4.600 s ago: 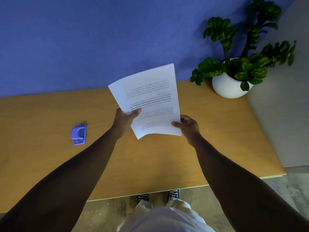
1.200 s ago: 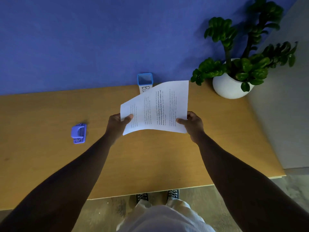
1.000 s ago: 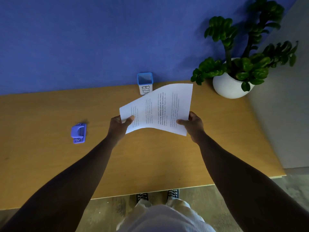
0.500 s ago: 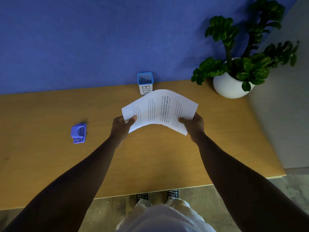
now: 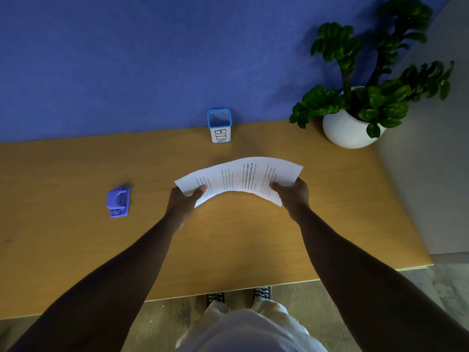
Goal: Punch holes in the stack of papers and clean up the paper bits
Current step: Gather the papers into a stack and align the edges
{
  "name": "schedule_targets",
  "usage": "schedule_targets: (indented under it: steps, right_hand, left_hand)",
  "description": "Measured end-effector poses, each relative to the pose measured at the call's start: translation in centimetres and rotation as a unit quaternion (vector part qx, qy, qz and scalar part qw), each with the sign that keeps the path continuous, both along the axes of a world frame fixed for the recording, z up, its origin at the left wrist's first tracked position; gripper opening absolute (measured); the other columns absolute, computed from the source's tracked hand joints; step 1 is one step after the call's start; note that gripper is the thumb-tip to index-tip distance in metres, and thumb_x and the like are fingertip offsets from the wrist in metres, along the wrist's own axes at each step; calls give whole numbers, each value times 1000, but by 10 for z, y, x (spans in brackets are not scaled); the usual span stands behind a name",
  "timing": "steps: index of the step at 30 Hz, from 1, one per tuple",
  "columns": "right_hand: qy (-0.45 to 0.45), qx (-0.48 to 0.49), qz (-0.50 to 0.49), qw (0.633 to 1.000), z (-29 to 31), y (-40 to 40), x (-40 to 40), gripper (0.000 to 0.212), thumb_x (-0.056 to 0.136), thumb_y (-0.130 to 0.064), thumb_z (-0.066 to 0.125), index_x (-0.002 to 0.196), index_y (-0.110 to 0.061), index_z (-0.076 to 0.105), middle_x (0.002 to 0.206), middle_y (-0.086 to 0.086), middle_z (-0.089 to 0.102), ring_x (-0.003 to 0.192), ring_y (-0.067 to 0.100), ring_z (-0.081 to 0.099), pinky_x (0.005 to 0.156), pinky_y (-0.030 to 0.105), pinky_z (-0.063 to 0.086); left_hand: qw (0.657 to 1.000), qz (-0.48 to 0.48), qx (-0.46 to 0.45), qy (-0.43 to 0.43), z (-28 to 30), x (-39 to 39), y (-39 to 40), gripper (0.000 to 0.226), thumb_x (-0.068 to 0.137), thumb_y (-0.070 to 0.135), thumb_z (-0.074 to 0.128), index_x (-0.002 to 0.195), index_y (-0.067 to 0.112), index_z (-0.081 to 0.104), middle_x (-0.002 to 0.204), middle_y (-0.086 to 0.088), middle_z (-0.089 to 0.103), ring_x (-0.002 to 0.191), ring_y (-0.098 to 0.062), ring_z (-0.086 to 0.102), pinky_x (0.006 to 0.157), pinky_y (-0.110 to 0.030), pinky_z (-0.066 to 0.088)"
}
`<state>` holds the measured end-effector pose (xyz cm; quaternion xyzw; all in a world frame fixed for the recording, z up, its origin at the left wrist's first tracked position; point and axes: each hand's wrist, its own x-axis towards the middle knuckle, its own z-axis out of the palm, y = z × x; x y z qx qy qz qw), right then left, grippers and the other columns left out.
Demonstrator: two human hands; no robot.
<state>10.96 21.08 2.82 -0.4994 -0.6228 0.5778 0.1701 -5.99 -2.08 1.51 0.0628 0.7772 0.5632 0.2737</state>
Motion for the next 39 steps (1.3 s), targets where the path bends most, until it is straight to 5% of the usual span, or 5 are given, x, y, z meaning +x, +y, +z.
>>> schedule_targets:
  steps: [13,21,30,33,39]
  right_hand:
    - [-35,17,49,998,-6,2,2,26,81,-17,77,105,-14,68,100,4,71,87,25,67,68,31,56]
    - [-3,30,54,998,-1,6,-1,22,87,-23,72,108,-17,70,95,-4,71,84,17,67,73,32,57]
    - [71,-34,53,995,9,9,-3,7,88,-19,71,89,-26,71,79,-17,75,68,3,71,53,16,53]
    - [87,-52,52,993,8,9,-4,6,87,-19,72,91,-24,72,85,-11,77,74,10,73,60,24,57]
    - [116,-93,31,988,6,11,-5,7,87,-16,72,93,-20,73,95,1,77,88,26,73,77,40,60]
  left_hand:
    - [991,-101,-85,-14,-12,-8,-8,46,87,19,76,130,11,62,122,-7,68,112,-26,64,95,-40,54]
    - [997,-37,-37,59,7,-14,-4,19,89,27,73,107,22,72,95,16,73,88,-3,70,62,-12,50]
    - [997,3,-12,77,23,-33,-2,17,89,30,73,102,19,73,92,11,76,77,-1,70,64,-16,53]
    - [997,40,-6,58,21,-35,-1,26,89,30,73,108,12,72,98,0,75,84,-13,69,74,-27,56]
    - [993,108,35,-14,23,-33,1,31,85,32,78,112,17,72,99,5,74,86,-8,69,69,-20,54]
